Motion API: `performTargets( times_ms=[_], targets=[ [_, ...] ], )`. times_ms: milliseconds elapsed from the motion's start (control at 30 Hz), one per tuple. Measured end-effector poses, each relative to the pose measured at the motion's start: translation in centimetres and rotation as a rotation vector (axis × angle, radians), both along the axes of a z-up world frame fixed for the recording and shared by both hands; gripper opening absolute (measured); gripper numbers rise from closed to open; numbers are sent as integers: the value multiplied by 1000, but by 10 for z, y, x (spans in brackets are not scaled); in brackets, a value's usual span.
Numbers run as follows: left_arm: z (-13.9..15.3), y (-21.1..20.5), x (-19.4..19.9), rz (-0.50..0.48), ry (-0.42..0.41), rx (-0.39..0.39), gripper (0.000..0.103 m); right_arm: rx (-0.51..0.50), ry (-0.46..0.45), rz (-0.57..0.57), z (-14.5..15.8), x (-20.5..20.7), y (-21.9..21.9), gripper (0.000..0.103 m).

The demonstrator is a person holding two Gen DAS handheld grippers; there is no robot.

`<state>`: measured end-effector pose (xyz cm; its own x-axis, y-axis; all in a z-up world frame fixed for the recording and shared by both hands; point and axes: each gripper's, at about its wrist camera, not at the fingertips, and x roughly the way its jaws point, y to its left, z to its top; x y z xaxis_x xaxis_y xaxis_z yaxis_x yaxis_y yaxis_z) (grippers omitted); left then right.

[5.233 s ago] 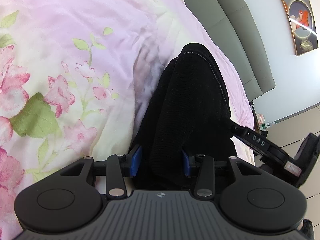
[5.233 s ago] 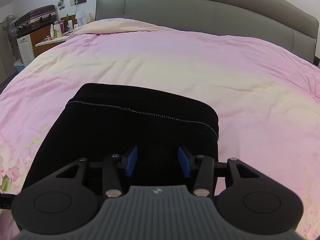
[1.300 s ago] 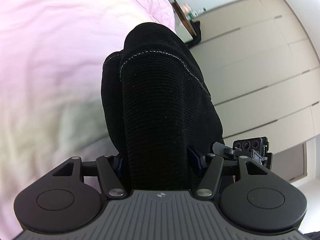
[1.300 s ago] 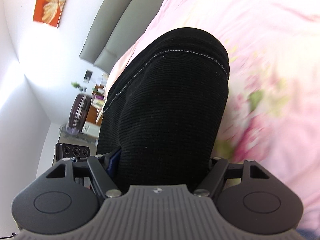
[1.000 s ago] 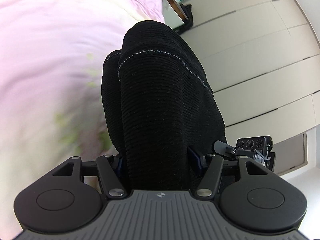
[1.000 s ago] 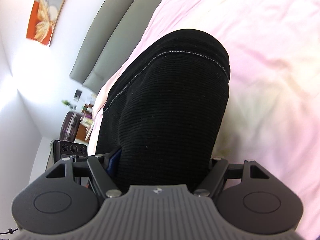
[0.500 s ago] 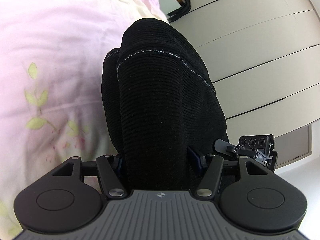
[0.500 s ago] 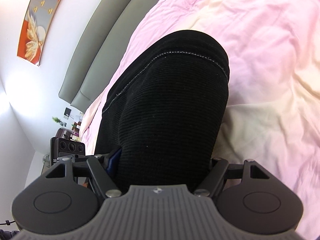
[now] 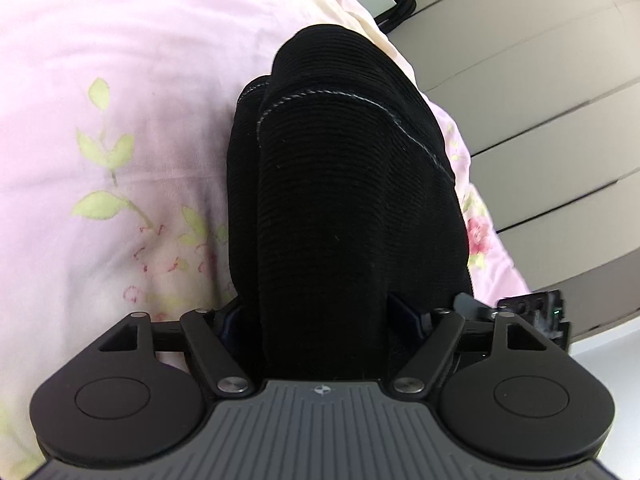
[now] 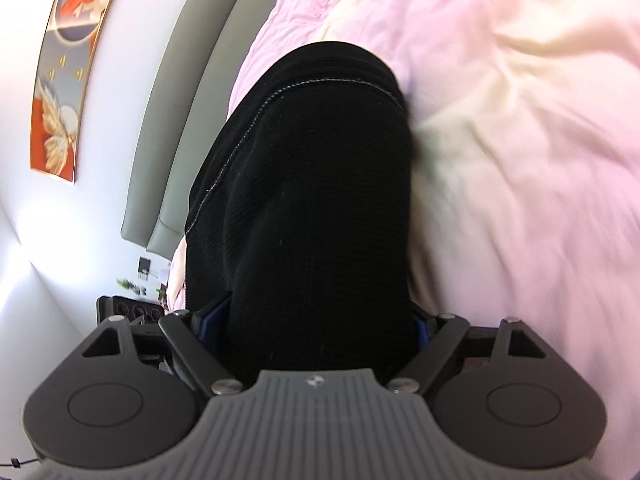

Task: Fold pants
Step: 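Lower the folded pants onto the bed and open both grippers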

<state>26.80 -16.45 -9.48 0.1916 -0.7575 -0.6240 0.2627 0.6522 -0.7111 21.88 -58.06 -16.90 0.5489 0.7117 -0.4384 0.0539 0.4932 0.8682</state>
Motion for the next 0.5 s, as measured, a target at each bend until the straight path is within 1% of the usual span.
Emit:
performTargets(
  times_ms=[33, 167, 233, 333, 467, 500],
  targets=[
    [1, -11, 4, -3, -20, 21, 89, 2, 3, -13, 2, -4, -1, 79],
    [17, -6, -14, -5, -73, 96, 89, -19, -9, -79, 13, -30, -8, 79],
    [15, -3, -16, -5, -67, 116, 89, -40, -10, -98, 19, -47, 1, 79],
    [12, 5, -26, 2, -30, 121, 89, -67, 26, -94, 22, -72, 3, 77],
    [13, 6, -47, 11, -31, 181, 89, -184, 121, -65, 28, -103, 13, 64],
    [14, 7, -51, 21, -24, 187, 89, -224, 147, -64, 32, -108, 19, 58]
  ],
)
